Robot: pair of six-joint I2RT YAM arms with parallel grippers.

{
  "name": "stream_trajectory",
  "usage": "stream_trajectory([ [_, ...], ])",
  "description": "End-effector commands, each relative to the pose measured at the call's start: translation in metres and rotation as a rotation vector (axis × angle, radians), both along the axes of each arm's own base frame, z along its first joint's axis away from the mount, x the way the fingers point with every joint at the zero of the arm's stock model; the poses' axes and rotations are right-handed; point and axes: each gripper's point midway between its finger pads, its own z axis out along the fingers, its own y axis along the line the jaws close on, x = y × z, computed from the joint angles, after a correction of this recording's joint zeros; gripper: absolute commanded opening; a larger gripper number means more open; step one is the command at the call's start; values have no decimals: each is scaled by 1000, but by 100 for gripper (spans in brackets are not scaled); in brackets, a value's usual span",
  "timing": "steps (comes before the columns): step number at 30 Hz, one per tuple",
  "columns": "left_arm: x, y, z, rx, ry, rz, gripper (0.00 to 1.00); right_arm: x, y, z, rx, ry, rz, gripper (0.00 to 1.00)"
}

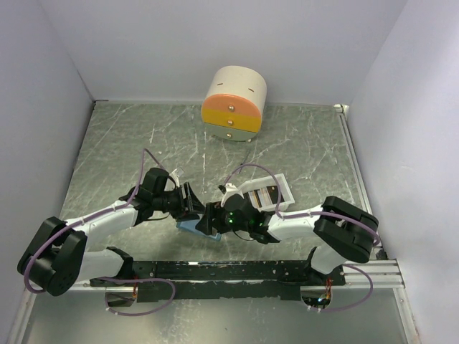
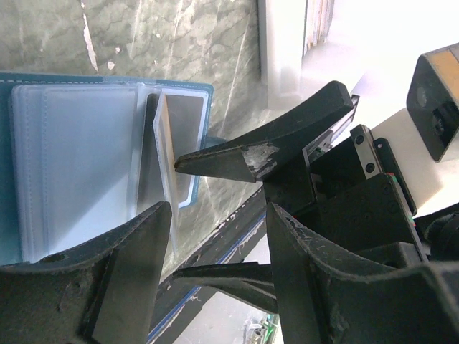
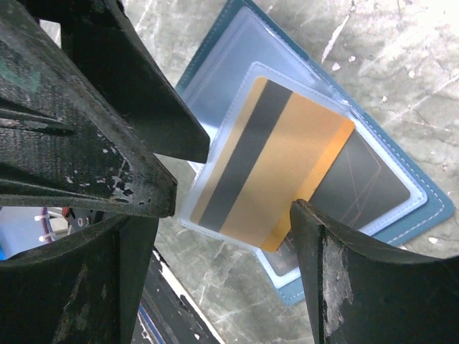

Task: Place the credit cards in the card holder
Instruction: Insert the credit card into the card holder.

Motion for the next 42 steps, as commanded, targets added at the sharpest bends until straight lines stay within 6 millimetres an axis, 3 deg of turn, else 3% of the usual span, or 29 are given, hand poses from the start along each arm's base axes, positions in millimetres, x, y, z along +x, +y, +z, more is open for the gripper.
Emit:
stream_trajectory([
  [1,7,-8,16,-64,-37,-10,66,5,4,3,27,-49,13,75],
  [8,7,-11,23,-96,-39,-8,67,7,10,7,66,-65,17,75],
  [15,9,-13,25,-94,-39,-12,66,18,-1,-11,-23,17,-119,75],
  [20,9,-15,28,-113,-35,-17,66,14,7,-14,-1,9,-73,75],
  [31,7,-22,27,-106,-32,-29,67,21,19,4,34,-112,2,77],
  [42,0,-32,28,-116,-33,-50,67,18,4,10,36,-180,12,81],
])
